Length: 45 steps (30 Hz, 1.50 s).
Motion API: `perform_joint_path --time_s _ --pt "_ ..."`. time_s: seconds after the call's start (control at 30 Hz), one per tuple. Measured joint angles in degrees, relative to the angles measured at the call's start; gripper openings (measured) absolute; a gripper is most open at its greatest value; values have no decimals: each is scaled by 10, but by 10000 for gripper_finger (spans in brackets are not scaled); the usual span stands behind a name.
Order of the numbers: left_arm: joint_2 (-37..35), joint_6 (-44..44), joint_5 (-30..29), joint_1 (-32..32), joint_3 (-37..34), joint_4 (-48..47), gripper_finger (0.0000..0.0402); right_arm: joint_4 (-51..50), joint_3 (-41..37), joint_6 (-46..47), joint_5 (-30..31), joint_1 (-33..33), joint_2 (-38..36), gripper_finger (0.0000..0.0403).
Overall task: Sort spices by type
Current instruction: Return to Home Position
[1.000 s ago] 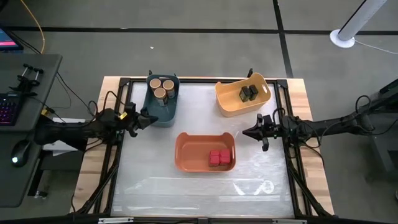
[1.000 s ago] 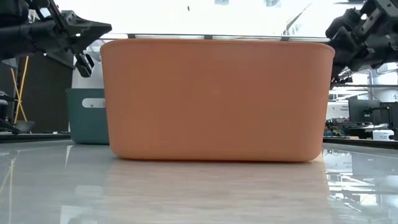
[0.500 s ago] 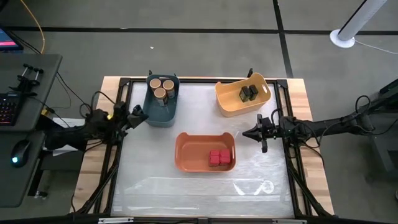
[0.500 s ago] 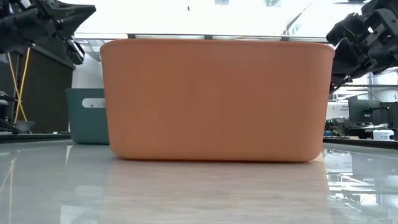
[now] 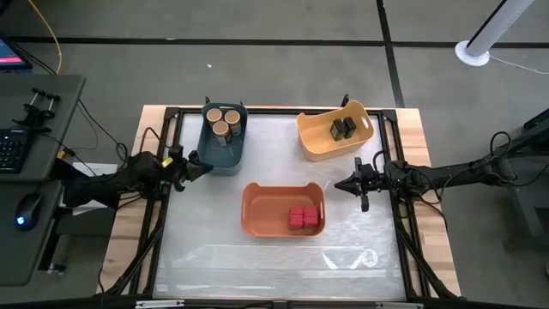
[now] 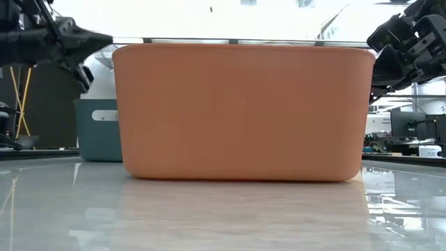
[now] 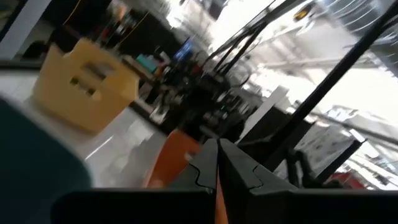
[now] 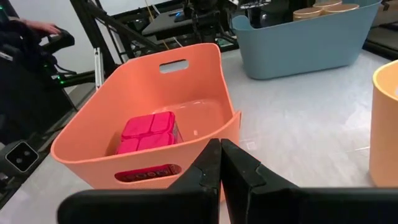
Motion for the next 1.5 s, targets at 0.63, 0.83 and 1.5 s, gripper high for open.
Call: perform_joint_path --time_s 0.63,0.83,1.5 --pt "0 -1 -6 0 -1 -76 0 -54 0 51 -4 0 0 0" --pt "0 0 -6 -7 -1 -75 0 -63 0 62 -2 0 0 0" --pt "0 0 -5 -7 -1 -74 0 -20 1 203 433 0 25 0"
